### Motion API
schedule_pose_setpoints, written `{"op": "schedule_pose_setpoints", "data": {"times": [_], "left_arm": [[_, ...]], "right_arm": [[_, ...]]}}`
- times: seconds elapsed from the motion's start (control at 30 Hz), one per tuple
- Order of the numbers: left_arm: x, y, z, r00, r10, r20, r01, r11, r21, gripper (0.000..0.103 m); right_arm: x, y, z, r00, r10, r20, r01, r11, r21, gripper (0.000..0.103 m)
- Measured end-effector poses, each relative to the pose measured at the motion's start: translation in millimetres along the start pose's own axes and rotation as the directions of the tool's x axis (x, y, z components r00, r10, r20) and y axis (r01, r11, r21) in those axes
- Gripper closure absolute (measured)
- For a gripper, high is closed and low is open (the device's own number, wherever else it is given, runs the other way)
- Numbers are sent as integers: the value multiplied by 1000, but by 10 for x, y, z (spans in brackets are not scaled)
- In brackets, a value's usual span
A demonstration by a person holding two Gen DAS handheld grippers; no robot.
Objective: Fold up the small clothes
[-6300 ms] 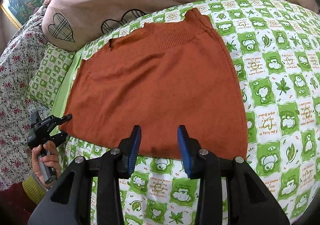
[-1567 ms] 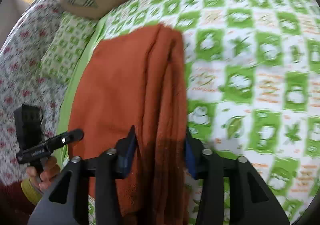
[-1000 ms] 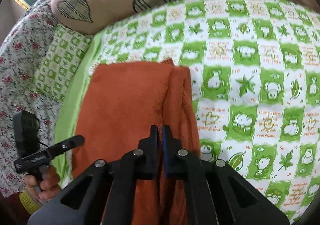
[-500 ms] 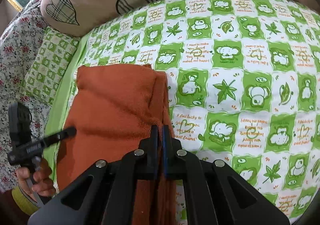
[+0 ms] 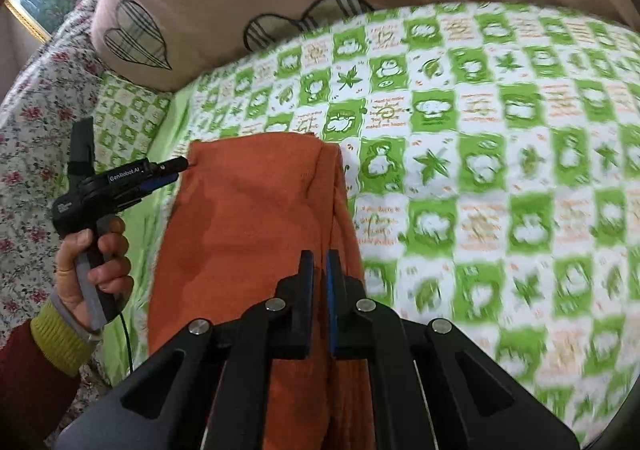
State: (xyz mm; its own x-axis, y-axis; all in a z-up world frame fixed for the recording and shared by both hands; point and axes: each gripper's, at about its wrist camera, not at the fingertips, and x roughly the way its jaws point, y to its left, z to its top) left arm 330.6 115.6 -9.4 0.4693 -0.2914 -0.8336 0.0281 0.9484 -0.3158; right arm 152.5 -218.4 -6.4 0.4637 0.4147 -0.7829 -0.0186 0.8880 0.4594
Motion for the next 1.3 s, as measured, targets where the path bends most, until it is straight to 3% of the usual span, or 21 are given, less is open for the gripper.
{"op": "schedule_pose_setpoints", "data": {"times": [0.17, 0.23, 0.3, 0.43, 0.5, 0.57, 0.63, 0.77, 1.0, 1.07, 1.1, 1.17, 1.3], "left_arm": [[-452, 9, -598, 998, -59, -24, 60, 996, 60, 59], [-656, 6, -917, 998, -58, -33, 61, 994, 91, 55], [-851, 17, -1275, 998, -28, -47, 33, 993, 112, 50], [-1096, -26, -1927, 998, 56, -27, -52, 992, 113, 31], [-1110, -58, -2207, 992, 120, -45, -115, 988, 103, 30], [-1112, -102, -2413, 988, 143, -53, -138, 987, 79, 30], [-1110, -162, -2563, 985, 167, -45, -164, 984, 70, 29], [-1037, -343, -2691, 977, 214, -9, -213, 972, 98, 29], [-867, -485, -2462, 956, 281, 84, -291, 941, 174, 29], [-845, -390, -2402, 948, 304, 94, -316, 937, 151, 47], [-850, -313, -2366, 957, 278, 86, -287, 949, 132, 59], [-910, -262, -2352, 969, 228, 94, -239, 963, 128, 63], [-888, -411, -2447, 971, 223, 82, -236, 945, 228, 91]], "right_arm": [[-329, -18, -412, 1000, -7, -5, 7, 1000, 21, 89], [-393, -18, -569, 1000, 9, -12, -9, 1000, 24, 69], [-422, -22, -708, 1000, 25, -18, -25, 999, 20, 60], [-285, -18, -819, 994, 63, -87, -65, 998, -19, 60], [-156, -19, -859, 987, 66, -144, -75, 996, -54, 60], [-46, -26, -894, 975, 86, -207, -100, 993, -58, 64], [0, 22, -903, 960, 132, -249, -159, 983, -90, 96], [-60, 138, -819, 955, 165, -246, -197, 974, -114, 98], [-587, 415, -532, 946, 310, -92, -316, 947, -51, 98], [-730, 488, -465, 948, 313, -59, -317, 945, -82, 98], [-777, 512, -444, 955, 294, -48, -297, 949, -108, 98], [-755, 483, -449, 968, 247, -50, -252, 960, -122, 99], [-613, 281, -552, 980, 188, -65, -193, 977, -94, 99]]}}
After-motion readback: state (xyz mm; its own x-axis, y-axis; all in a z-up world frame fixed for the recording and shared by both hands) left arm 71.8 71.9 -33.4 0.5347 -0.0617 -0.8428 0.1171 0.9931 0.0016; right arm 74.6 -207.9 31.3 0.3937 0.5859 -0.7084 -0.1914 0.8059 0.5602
